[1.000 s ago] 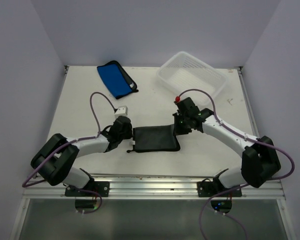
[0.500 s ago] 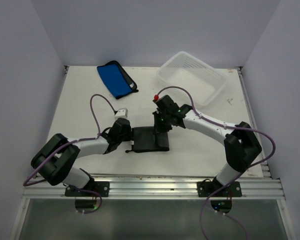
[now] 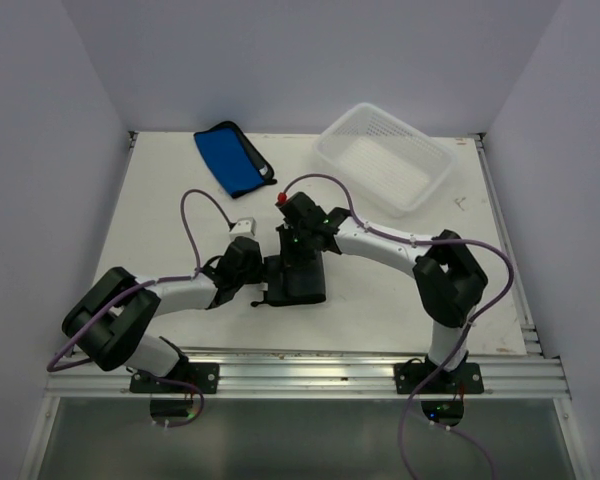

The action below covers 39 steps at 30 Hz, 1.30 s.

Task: Roll the towels
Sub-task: Fold the towel

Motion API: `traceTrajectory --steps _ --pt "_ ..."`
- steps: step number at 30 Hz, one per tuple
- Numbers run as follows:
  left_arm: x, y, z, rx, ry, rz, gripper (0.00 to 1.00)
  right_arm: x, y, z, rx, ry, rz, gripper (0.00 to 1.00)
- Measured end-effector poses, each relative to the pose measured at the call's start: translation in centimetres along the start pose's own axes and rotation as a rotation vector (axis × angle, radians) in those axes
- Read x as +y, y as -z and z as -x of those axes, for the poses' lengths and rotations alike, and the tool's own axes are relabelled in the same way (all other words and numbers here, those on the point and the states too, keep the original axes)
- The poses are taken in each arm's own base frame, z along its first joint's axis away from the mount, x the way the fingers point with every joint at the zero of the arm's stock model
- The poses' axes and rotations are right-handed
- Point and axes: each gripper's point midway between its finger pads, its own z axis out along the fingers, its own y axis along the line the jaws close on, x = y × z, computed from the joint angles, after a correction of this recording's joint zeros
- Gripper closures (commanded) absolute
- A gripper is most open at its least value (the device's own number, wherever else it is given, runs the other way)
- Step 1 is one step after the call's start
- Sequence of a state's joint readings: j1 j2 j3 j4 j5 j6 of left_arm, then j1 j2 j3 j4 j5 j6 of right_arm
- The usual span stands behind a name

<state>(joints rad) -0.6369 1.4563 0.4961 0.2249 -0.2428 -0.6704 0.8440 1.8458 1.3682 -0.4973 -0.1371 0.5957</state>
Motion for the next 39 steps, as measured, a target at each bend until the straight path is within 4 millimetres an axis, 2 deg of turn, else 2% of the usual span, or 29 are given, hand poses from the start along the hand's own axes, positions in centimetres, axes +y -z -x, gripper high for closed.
traceTrajectory --steps 8,19,22,23,26,29,39 --pt "-0.1 0.0 0.0 0.0 0.0 -0.005 1.0 0.3 -2.3 -0.7 0.044 -0.012 -0.002 1.0" --pt "-0.1 0.0 0.0 -0.001 0.001 -0.007 1.0 0.9 -3.6 -0.4 0.054 -0.02 0.003 0.99" --pt "-0.1 0.0 0.0 -0.004 0.001 -0.009 1.0 0.9 -4.0 -0.4 0.057 -0.022 -0.001 0.91" --pt "-0.1 0.0 0.0 -0.004 0.001 -0.01 1.0 0.8 -4.2 -0.4 0.059 -0.022 -0.004 0.8" --pt "-0.1 0.0 -0.1 -0.006 0.002 -0.011 1.0 0.9 -4.5 -0.4 0.064 -0.025 -0.006 0.66" --pt "-0.1 0.0 0.0 -0.006 0.002 -0.011 1.0 1.0 -4.6 -0.3 0.061 -0.024 -0.005 0.57" --pt "-0.1 0.2 0.1 -0.013 0.003 -0.014 1.0 1.2 -4.0 1.0 0.031 -0.013 -0.024 0.54"
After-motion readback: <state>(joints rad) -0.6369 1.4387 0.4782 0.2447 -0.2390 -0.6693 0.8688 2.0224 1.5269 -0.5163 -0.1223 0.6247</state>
